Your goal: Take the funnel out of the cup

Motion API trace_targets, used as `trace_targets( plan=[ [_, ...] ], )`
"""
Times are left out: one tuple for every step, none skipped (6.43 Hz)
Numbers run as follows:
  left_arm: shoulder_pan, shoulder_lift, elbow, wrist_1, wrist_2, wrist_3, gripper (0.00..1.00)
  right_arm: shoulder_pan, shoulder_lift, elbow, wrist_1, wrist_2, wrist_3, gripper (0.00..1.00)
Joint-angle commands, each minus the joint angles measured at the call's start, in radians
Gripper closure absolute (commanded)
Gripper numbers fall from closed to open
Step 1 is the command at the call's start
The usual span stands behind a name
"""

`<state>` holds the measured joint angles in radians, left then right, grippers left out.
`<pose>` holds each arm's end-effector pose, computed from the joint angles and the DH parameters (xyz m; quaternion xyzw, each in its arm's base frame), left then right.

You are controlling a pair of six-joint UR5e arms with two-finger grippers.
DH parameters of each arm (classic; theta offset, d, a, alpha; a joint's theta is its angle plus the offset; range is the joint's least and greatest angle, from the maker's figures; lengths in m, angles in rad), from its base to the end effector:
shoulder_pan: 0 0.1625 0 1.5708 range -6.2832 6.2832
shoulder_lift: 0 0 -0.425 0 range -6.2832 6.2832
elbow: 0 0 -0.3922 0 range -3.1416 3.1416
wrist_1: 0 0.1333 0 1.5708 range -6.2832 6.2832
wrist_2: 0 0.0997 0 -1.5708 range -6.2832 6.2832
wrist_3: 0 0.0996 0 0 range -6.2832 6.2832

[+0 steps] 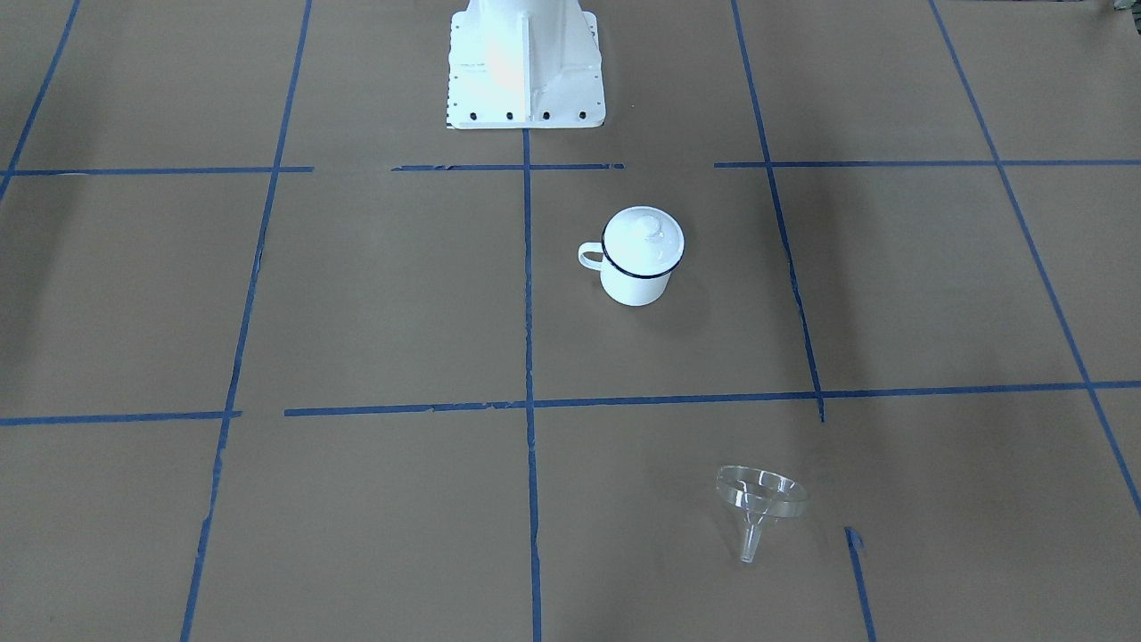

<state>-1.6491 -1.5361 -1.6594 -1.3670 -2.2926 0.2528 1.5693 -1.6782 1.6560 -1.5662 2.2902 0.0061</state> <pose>-0.1036 -0.4576 0.6549 -0.0111 0.3589 0.0550 0.9317 0.0670 -0.4450 0.6704 -0.0096 -0.3519 0.0053 0.9360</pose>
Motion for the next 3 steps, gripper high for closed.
trace_targets(
  plan=[
    [0.0,0.004,-0.008,0.0,-0.051,-0.009,0.0,0.0,0.0,0.001,0.0,0.0,0.0,0.0],
    [0.0,-0.019,-0.008,0.012,-0.042,-0.01,0.0,0.0,0.0,0.001,0.0,0.0,0.0,0.0],
    [-0.001,-0.01,-0.008,0.011,-0.044,-0.009,0.0,0.0,0.0,0.001,0.0,0.0,0.0,0.0]
  ],
)
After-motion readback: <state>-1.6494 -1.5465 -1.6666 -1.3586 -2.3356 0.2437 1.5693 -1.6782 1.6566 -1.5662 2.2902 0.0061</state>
